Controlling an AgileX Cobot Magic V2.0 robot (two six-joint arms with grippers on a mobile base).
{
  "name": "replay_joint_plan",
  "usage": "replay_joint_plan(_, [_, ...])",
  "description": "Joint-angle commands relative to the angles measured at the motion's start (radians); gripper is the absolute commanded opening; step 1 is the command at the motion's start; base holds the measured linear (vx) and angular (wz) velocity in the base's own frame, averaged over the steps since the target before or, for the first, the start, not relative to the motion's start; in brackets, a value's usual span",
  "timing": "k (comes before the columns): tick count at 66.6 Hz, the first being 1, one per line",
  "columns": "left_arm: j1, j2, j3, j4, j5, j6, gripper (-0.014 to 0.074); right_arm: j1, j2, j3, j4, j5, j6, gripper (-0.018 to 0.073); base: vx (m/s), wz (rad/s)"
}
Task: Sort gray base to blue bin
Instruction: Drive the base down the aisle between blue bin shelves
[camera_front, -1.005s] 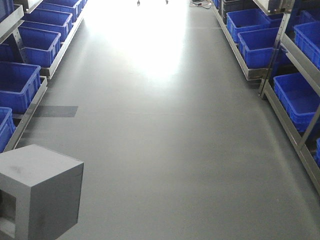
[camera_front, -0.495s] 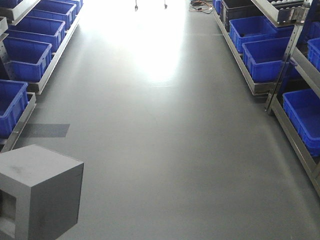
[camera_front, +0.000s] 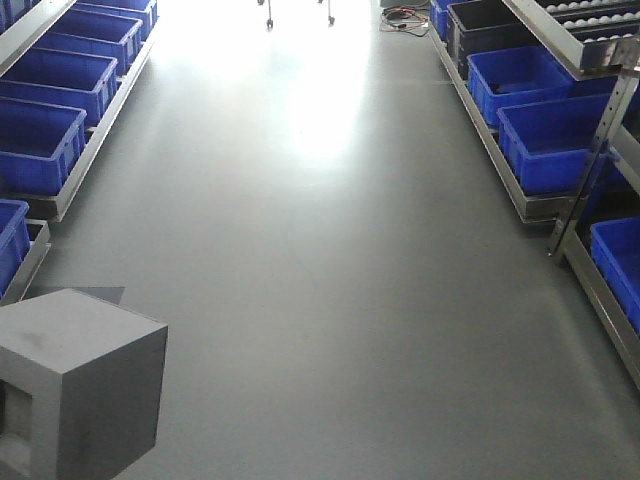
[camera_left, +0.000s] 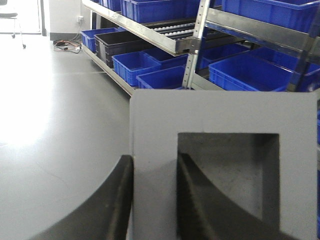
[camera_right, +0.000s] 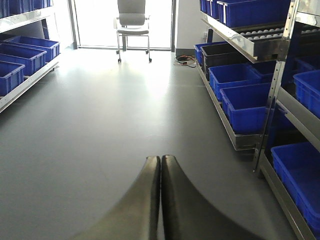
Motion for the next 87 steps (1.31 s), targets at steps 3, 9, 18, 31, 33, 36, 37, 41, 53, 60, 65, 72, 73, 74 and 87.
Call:
replay_joint_plan(3, [-0.005, 0.01, -0.029, 0.0, -0.107, -0.007, -0.0007, -0.001, -0.007, 0.006, -0.009, -0.079, -0.012, -0.0005, 0.43, 0.07])
replay_joint_plan(9, [-0.005, 0.01, -0.029, 0.0, -0.107, -0.007, -0.0007, -0.001, -0.007, 0.006, -0.009, -0.079, -0.012, -0.0005, 0.44, 0.11])
replay_joint_plan(18, [-0.005, 0.01, -0.029, 0.0, -0.107, -0.007, -0.0007, -0.001, -0.007, 0.006, -0.009, -0.079, -0.012, -0.0005, 0.45, 0.13])
replay_joint_plan(31, [-0.005, 0.01, -0.029, 0.0, -0.107, -0.007, -0.0007, -0.001, -0.007, 0.006, -0.009, -0.079, -0.012, -0.0005, 0.43, 0.11])
replay_joint_plan(33, [-0.005, 0.01, -0.029, 0.0, -0.107, -0.007, -0.0007, -0.001, -0.007, 0.006, -0.009, -0.08, -0.012, -0.0005, 0.43, 0.1])
replay_joint_plan(36, [-0.005, 0.01, -0.029, 0.0, -0.107, -0.007, -0.0007, -0.001, -0.007, 0.006, -0.009, -0.08, -0.012, -0.0005, 0.42, 0.09])
replay_joint_plan(37, [-0.005, 0.01, -0.029, 0.0, -0.107, -0.007, -0.0007, -0.001, -0.007, 0.006, -0.009, -0.08, -0.012, -0.0005, 0.42, 0.09])
replay_joint_plan(41, [-0.005, 0.01, -0.029, 0.0, -0.107, -0.007, -0.0007, -0.001, -0.007, 0.006, -0.009, -0.08, -0.012, -0.0005, 0.42, 0.09])
replay_joint_plan(53, [-0.005, 0.01, -0.029, 0.0, -0.107, -0.007, -0.0007, -0.001, -0.007, 0.006, -0.009, -0.08, -0.012, -0.0005, 0.42, 0.07])
replay_joint_plan(60, [-0.005, 0.01, -0.029, 0.0, -0.107, -0.007, -0.0007, -0.001, -0.007, 0.006, -0.009, -0.08, -0.012, -0.0005, 0.41, 0.07])
replay_joint_plan(65, [-0.005, 0.01, -0.029, 0.0, -0.107, -0.007, -0.0007, -0.001, -0.007, 0.006, -0.009, -0.08, -0.012, -0.0005, 0.4, 0.08])
replay_joint_plan(72, [-0.005, 0.01, -0.029, 0.0, -0.107, -0.007, -0.0007, -0.001, -0.007, 0.006, -0.009, -0.08, -0.012, -0.0005, 0.38, 0.12])
replay_joint_plan(73, [-0.005, 0.01, -0.029, 0.0, -0.107, -0.007, -0.0007, -0.001, -0.007, 0.006, -0.009, -0.08, -0.012, -0.0005, 0.37, 0.15])
replay_joint_plan(74, [-0.005, 0.01, -0.029, 0.0, -0.107, -0.007, -0.0007, -0.001, -0.007, 0.006, -0.009, -0.08, -0.012, -0.0005, 0.37, 0.15])
replay_joint_plan(87, [-0.005, 0.012, -0.029, 0.0, -0.107, -0.007, -0.0007, -0.001, -0.007, 0.006, -0.009, -0.08, -0.012, -0.0005, 0.34, 0.25])
